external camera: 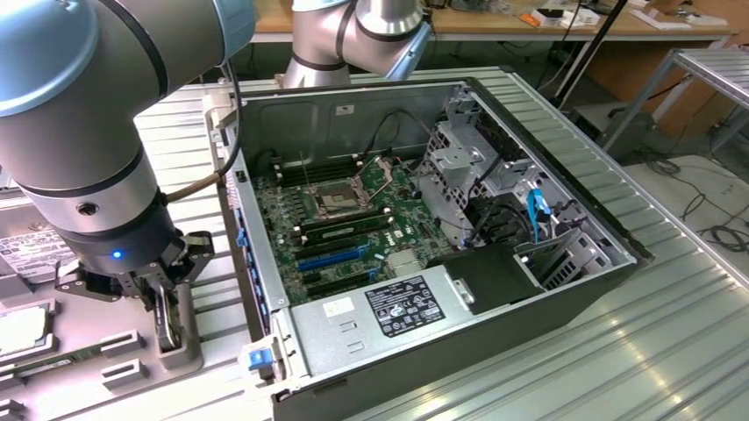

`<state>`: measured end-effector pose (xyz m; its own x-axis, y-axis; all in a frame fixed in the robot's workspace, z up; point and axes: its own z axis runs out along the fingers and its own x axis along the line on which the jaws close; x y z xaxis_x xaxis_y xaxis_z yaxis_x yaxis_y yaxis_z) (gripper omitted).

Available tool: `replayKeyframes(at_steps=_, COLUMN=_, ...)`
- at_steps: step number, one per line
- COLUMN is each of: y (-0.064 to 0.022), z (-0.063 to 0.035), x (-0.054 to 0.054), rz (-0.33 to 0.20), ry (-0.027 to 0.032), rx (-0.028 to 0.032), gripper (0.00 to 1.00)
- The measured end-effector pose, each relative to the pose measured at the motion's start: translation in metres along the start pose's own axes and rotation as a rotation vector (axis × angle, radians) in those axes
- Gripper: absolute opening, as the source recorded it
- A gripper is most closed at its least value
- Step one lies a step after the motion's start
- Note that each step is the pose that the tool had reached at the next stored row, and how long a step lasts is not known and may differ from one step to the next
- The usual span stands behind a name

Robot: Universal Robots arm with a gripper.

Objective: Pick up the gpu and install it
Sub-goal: 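Pick up the gpu and move the gpu toward the slot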

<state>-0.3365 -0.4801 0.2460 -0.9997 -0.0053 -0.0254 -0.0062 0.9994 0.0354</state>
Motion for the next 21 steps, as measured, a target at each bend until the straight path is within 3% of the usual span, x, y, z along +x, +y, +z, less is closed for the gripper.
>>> replayKeyframes(at_steps=21, y=0.0008, z=-0.0236, x=-0.001, rz=0.000, ry=0.0005, rx=0.0002, gripper=0.27)
